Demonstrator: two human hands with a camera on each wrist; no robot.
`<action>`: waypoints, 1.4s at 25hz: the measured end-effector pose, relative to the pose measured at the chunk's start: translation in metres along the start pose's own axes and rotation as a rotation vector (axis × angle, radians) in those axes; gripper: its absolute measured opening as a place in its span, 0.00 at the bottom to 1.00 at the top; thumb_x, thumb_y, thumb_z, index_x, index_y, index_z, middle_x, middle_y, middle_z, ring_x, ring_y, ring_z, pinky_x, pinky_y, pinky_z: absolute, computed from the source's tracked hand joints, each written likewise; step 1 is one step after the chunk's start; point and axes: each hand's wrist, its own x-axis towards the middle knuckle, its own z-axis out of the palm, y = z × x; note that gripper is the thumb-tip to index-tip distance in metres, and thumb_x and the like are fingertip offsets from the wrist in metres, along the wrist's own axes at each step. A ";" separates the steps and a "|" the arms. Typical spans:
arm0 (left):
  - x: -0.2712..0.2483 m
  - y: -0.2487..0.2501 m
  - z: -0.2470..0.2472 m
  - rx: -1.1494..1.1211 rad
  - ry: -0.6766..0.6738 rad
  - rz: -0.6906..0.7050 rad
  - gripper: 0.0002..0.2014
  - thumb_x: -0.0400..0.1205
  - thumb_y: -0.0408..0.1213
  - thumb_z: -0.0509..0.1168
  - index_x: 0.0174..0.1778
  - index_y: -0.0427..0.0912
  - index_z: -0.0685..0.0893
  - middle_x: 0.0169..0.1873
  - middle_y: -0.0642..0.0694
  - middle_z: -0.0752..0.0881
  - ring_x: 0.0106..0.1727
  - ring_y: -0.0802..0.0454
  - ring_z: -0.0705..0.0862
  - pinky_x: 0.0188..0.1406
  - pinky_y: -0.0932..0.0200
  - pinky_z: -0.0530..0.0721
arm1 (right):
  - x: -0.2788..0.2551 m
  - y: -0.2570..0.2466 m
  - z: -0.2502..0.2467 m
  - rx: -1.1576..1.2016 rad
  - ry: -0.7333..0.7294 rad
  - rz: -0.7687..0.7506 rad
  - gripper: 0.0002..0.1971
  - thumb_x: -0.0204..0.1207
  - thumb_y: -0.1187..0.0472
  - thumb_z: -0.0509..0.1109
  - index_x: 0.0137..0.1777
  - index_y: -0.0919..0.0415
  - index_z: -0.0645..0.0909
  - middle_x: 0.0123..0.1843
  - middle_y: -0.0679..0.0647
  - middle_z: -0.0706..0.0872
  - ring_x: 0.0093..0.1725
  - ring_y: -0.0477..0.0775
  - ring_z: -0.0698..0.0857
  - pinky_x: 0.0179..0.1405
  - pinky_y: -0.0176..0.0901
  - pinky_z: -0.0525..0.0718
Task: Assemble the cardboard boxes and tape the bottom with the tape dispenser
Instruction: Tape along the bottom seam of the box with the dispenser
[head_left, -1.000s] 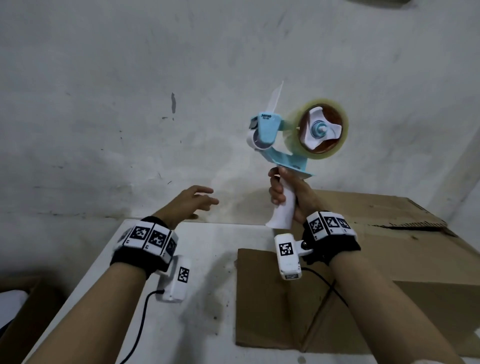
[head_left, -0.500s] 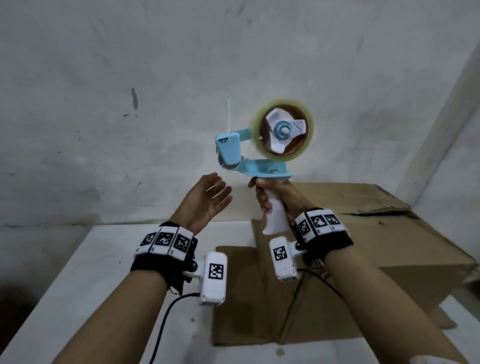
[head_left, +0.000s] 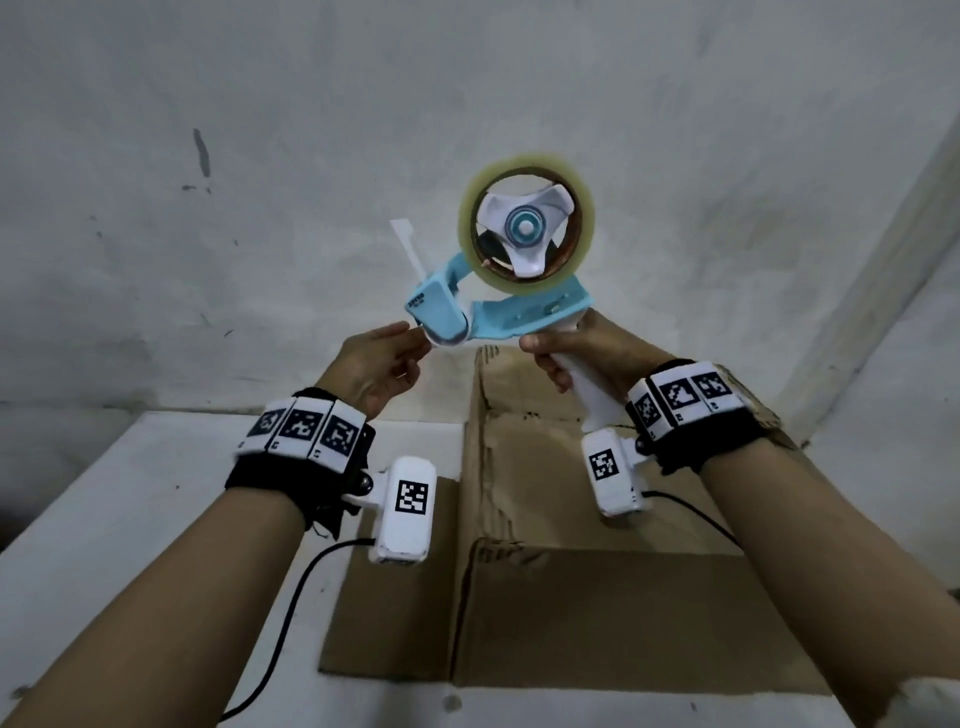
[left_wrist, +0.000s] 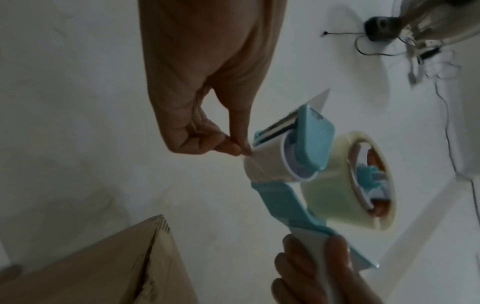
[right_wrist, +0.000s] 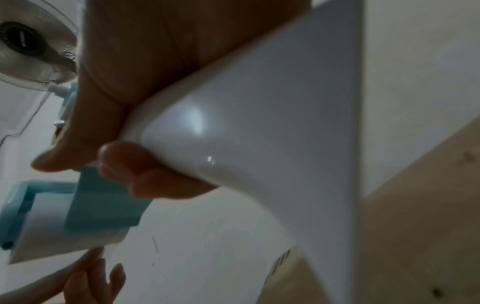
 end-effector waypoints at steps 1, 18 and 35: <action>0.000 -0.006 0.009 0.056 0.018 0.013 0.09 0.79 0.25 0.64 0.54 0.36 0.75 0.19 0.48 0.85 0.15 0.63 0.81 0.14 0.75 0.72 | -0.003 0.001 -0.013 -0.040 -0.026 0.003 0.06 0.74 0.68 0.69 0.38 0.59 0.79 0.20 0.48 0.78 0.20 0.45 0.75 0.18 0.35 0.74; -0.032 -0.005 0.021 0.849 0.454 0.244 0.21 0.70 0.30 0.76 0.52 0.38 0.72 0.39 0.34 0.82 0.36 0.44 0.80 0.32 0.52 0.75 | -0.031 0.022 -0.143 -0.257 -0.348 -0.008 0.12 0.66 0.64 0.77 0.35 0.70 0.76 0.25 0.59 0.72 0.19 0.47 0.72 0.18 0.35 0.72; 0.030 -0.059 0.018 0.975 0.069 -0.213 0.22 0.78 0.30 0.69 0.65 0.40 0.69 0.52 0.35 0.83 0.53 0.46 0.76 0.32 0.60 0.74 | -0.010 0.075 -0.174 -0.464 -0.455 0.208 0.29 0.61 0.52 0.80 0.42 0.80 0.75 0.30 0.75 0.77 0.26 0.64 0.77 0.28 0.46 0.80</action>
